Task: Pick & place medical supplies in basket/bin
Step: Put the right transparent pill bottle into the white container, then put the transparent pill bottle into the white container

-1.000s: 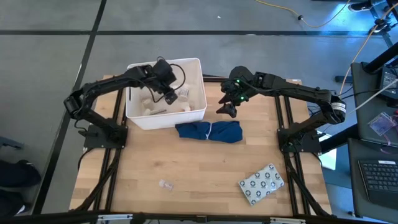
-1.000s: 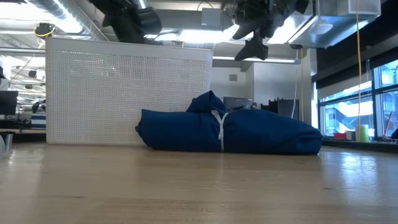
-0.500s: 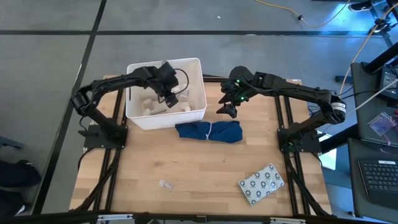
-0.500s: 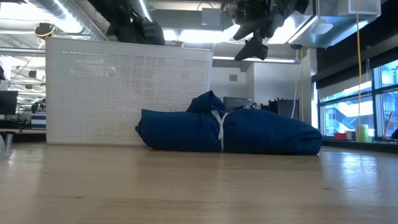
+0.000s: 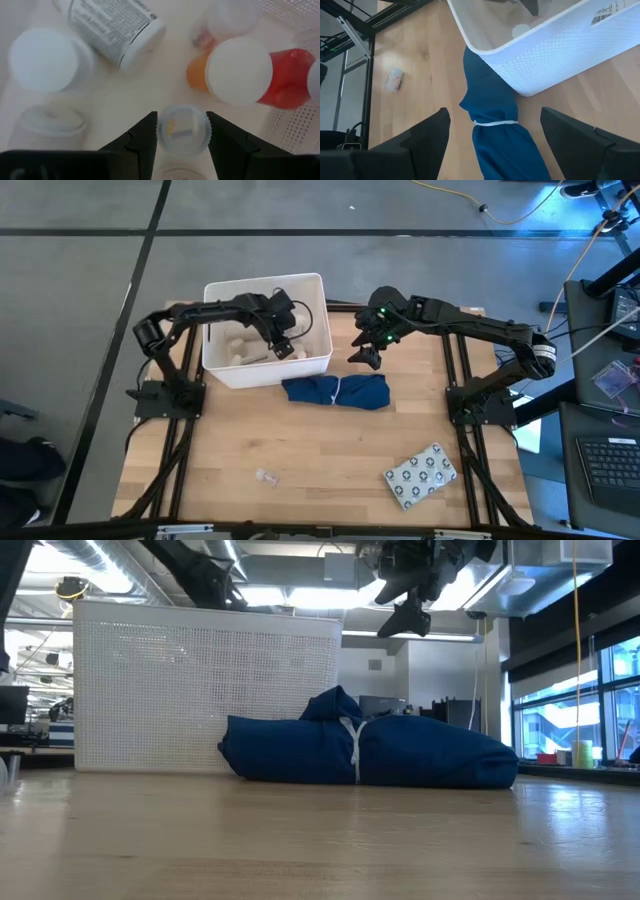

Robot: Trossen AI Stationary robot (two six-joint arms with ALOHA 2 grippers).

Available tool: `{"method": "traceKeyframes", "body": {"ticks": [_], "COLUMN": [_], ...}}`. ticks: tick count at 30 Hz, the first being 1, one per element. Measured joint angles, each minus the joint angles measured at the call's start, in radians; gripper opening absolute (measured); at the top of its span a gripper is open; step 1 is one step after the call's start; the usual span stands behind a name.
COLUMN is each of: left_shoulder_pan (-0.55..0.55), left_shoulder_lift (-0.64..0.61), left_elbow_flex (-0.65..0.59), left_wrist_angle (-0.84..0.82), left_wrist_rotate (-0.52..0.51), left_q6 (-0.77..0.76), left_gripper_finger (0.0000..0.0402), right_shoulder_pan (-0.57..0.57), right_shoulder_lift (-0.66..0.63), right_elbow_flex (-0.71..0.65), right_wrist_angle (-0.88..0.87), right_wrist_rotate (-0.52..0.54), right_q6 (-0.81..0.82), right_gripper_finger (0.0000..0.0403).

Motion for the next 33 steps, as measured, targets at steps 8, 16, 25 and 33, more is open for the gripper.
{"method": "traceKeyframes", "body": {"ticks": [8, 16, 25, 33], "left_shoulder_pan": [-0.008, -0.008, -0.008, -0.030], "left_shoulder_lift": [0.019, -0.007, -0.171, -0.432], "left_elbow_flex": [0.000, 0.000, 0.000, 0.000], "left_wrist_angle": [0.025, 0.034, 0.033, 0.135], "left_wrist_rotate": [-0.003, -0.002, -0.008, -0.066], "left_q6": [-0.026, -0.050, -0.107, -0.188], "left_gripper_finger": [0.0176, 0.0196, 0.0186, 0.0170], "right_shoulder_pan": [0.000, 0.000, 0.000, 0.000], "right_shoulder_lift": [0.000, 0.000, 0.000, 0.000], "right_elbow_flex": [0.000, 0.000, 0.000, 0.000], "right_wrist_angle": [-0.001, -0.005, -0.008, -0.008], "right_wrist_rotate": [0.000, 0.000, 0.000, 0.000], "right_q6": [0.001, 0.001, -0.002, -0.003], "right_gripper_finger": [0.0310, 0.0310, 0.0310, 0.0310]}}
